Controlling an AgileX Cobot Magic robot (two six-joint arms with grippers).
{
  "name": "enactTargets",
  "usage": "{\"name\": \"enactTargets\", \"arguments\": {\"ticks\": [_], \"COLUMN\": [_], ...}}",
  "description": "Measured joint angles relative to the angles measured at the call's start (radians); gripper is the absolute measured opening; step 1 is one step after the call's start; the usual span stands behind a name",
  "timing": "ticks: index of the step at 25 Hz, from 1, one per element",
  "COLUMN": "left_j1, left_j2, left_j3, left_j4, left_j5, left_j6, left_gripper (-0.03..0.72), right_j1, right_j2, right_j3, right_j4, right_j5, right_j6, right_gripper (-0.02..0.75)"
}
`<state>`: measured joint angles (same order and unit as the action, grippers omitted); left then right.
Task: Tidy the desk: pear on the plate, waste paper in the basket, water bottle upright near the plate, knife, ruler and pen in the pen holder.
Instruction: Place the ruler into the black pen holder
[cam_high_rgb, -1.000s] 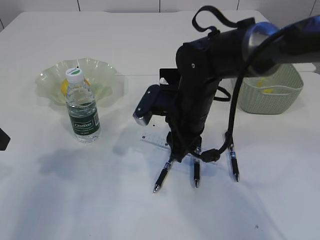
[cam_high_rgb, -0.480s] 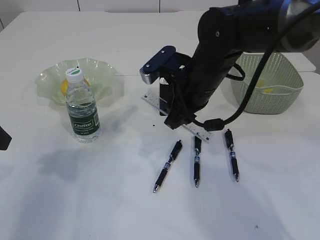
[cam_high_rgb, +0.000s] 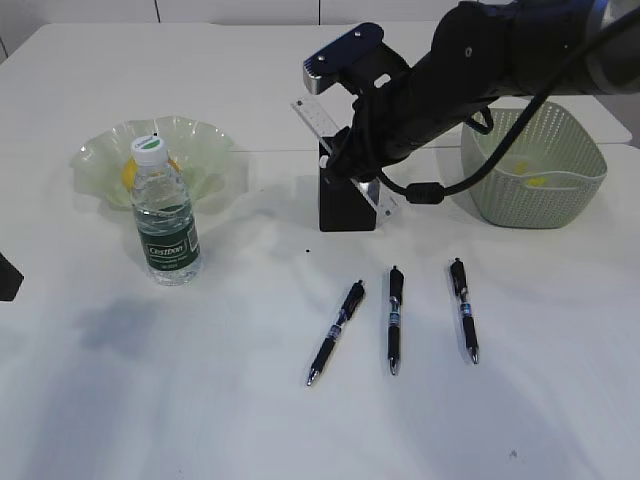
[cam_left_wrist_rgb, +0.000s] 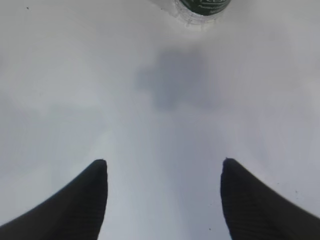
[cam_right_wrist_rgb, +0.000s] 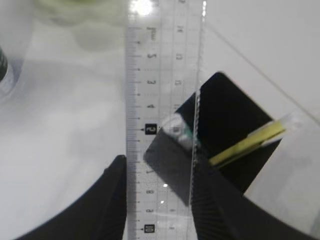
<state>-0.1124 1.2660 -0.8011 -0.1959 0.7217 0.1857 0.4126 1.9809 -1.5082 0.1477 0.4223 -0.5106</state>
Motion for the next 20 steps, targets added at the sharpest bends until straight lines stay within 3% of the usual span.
{"name": "enactTargets", "arguments": {"ticks": [10,20], "left_j1": [0.000,0.000], "left_j2": [0.000,0.000], "left_j3": [0.000,0.000], "left_j4": [-0.004,-0.006], "left_j5": [0.010,0.014], "left_j6": [0.000,0.000], "left_gripper": [0.501,0.501], "right_j1": [0.000,0.000], "right_j2": [0.006,0.108], "right_j3": [0.000,0.000], "right_j4": [0.015,0.078], "right_j5": [-0.361,-0.617], "right_j6": [0.000,0.015], "right_gripper": [0.282,0.282]}}
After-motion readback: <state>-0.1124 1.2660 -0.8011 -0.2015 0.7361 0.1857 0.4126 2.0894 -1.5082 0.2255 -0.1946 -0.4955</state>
